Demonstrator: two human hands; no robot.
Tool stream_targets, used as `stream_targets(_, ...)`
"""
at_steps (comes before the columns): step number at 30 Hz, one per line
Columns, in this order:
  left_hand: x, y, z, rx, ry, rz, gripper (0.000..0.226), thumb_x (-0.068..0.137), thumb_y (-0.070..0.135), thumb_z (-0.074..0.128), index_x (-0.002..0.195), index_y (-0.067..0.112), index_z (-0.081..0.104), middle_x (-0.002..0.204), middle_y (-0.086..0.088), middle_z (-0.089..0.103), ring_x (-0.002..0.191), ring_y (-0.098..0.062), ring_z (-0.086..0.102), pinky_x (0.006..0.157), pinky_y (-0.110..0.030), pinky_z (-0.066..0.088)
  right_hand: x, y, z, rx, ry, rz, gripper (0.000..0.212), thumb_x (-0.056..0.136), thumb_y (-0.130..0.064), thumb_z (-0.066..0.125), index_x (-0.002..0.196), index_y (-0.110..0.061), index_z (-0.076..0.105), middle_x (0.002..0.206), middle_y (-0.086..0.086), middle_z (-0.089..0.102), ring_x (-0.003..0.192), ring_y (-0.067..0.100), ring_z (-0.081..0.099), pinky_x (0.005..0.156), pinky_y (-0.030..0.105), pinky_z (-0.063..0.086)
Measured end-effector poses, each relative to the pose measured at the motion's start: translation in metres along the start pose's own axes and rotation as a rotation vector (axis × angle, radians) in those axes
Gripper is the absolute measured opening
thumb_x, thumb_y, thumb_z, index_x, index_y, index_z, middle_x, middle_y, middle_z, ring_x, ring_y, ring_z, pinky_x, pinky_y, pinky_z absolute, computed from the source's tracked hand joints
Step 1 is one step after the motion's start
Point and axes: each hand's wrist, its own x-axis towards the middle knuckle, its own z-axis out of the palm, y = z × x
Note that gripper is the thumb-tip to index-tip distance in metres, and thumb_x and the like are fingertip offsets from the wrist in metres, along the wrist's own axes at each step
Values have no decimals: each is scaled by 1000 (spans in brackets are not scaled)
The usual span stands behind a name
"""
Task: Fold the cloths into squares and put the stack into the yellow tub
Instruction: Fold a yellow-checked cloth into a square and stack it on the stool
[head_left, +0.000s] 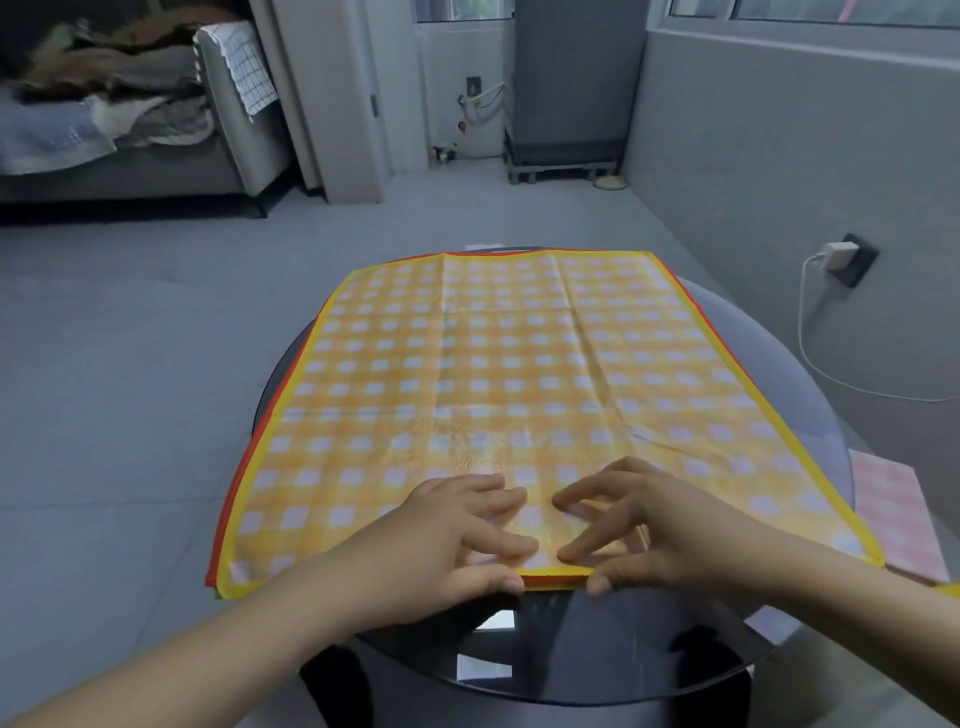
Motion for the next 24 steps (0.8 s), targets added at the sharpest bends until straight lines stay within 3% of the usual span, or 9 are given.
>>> stream_targets(2,0,4,-1,-22,4,-27,29,90,49,52,118,50,58,148,30,26,137,13,6,106,-13,4,0,-3,-2,-5,-18,12,55,54,-87,43,99,-59,60,119,-45,38,118,-6,31,91,12,29)
stream_targets(4,0,8,-2,4,28,-27,27,92,45,51,117,46,62,146,29,32,137,11,12,106,-12,7,-1,-8,-5,-17,-16,37,43,61,-80,55,96,-56,64,119,-41,43,118,-5,33,93,18,34)
stream_targets(7,1,13,-6,45,61,-36,27,94,41,51,116,34,67,140,25,44,133,9,25,104,-8,15,-2,-15,-12,-17,49,115,15,80,-46,66,90,-37,74,114,-30,58,111,-7,46,92,19,39)
stream_targets(10,1,17,-16,-31,49,-143,23,91,41,57,102,29,74,124,20,60,109,15,45,99,-15,36,-3,-20,-17,-31,105,166,13,86,-38,61,90,-31,72,100,-20,68,96,-4,58,83,15,44)
stream_targets(13,2,22,-30,-77,86,-256,20,89,40,59,88,28,74,94,10,72,87,1,61,80,-21,49,-3,-24,-19,-109,172,191,14,91,-37,54,91,-28,66,77,-18,62,72,-1,54,62,12,39)
stream_targets(16,4,27,-43,-3,137,-266,21,91,40,57,79,27,70,64,14,63,63,-1,56,55,-15,39,-4,-27,-23,-186,279,206,14,93,-34,49,95,-27,61,59,-21,47,56,-1,43,53,14,31)
stream_targets(18,7,32,-51,15,182,-260,23,92,39,56,74,28,65,51,17,53,53,3,49,49,-13,31,-6,-30,-30,-233,333,205,14,94,-34,47,97,-27,58,53,-20,41,52,0,39,51,14,29)
stream_targets(20,8,37,-61,39,169,-245,22,92,39,55,73,31,62,55,15,52,54,2,47,50,-14,29,-8,-32,-39,-274,353,184,13,95,-35,45,98,-29,56,52,-19,39,50,2,36,51,14,27)
stream_targets(24,8,48,-94,-4,-7,-203,23,91,40,57,70,33,62,65,8,62,56,-3,52,55,-20,38,-16,-36,-60,-274,349,100,12,92,-38,49,94,-31,59,50,-18,43,49,2,38,51,16,29)
